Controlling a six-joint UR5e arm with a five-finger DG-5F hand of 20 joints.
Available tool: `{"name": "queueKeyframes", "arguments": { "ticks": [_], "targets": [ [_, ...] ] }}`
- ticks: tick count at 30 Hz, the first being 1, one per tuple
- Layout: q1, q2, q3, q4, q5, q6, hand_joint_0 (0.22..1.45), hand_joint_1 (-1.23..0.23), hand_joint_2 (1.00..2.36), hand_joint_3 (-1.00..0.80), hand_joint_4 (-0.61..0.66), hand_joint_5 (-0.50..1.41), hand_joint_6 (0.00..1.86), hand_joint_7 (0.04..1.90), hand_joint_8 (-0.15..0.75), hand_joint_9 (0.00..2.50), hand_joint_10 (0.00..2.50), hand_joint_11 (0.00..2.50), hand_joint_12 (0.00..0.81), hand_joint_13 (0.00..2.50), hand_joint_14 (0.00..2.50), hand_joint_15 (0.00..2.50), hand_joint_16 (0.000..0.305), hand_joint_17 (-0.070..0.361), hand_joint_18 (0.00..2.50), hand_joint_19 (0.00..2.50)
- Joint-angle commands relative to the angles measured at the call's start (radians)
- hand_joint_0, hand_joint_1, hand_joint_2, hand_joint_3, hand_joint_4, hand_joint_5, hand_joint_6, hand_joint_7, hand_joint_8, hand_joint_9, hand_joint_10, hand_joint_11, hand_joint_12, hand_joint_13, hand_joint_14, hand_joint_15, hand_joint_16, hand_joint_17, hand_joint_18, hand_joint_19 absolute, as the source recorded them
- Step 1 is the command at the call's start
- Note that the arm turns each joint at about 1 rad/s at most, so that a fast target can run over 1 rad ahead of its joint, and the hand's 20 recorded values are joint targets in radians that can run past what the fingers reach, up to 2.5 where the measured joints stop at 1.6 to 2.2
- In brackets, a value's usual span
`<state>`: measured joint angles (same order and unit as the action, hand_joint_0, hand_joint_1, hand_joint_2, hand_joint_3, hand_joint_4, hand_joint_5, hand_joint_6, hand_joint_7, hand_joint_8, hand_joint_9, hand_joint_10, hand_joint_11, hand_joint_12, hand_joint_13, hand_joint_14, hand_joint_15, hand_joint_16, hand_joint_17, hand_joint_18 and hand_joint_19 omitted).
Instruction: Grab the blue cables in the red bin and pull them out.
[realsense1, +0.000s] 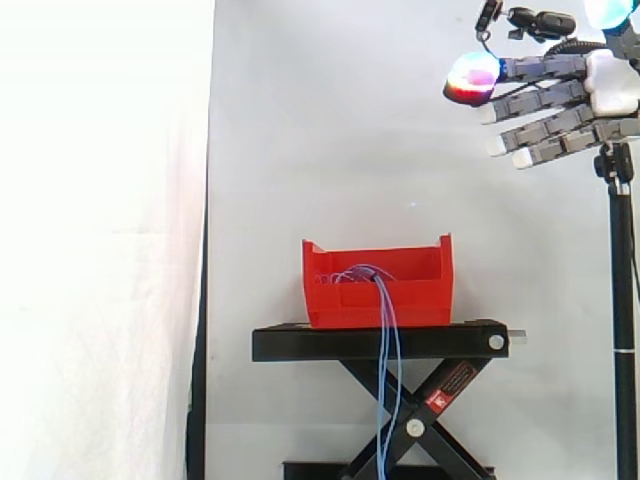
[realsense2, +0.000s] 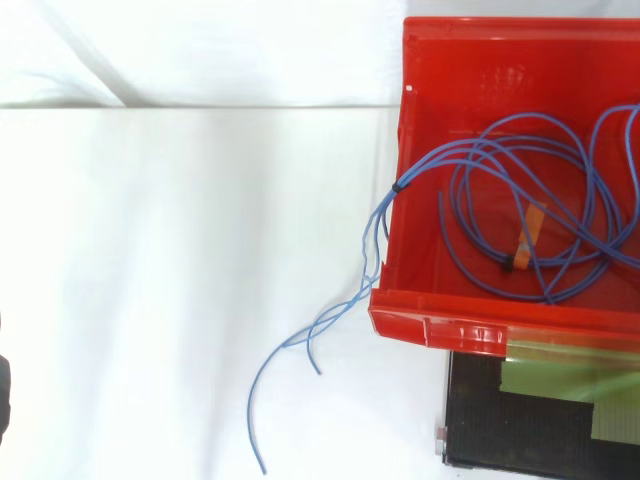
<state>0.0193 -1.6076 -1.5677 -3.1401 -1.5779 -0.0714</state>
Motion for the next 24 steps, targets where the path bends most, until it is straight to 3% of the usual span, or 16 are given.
{"name": "queueKeyframes", "arguments": {
  "ticks": [1,24],
  "targets": [
    [0.001,0.000,0.000,0.000,0.002,-0.003,0.77,-0.75,1.00,-1.00,0.14,0.31,0.01,0.19,0.203,0.16,0.00,0.16,0.336,0.02,0.01,0.22,0.049,0.111,0.00,0.31],
    [-0.001,-0.002,0.000,0.000,0.009,-0.006,0.77,-0.75,1.00,-1.00,0.15,0.32,0.01,0.19,0.218,0.22,0.01,0.19,0.340,0.04,0.01,0.22,0.049,0.111,0.00,0.30]
  ]
}}
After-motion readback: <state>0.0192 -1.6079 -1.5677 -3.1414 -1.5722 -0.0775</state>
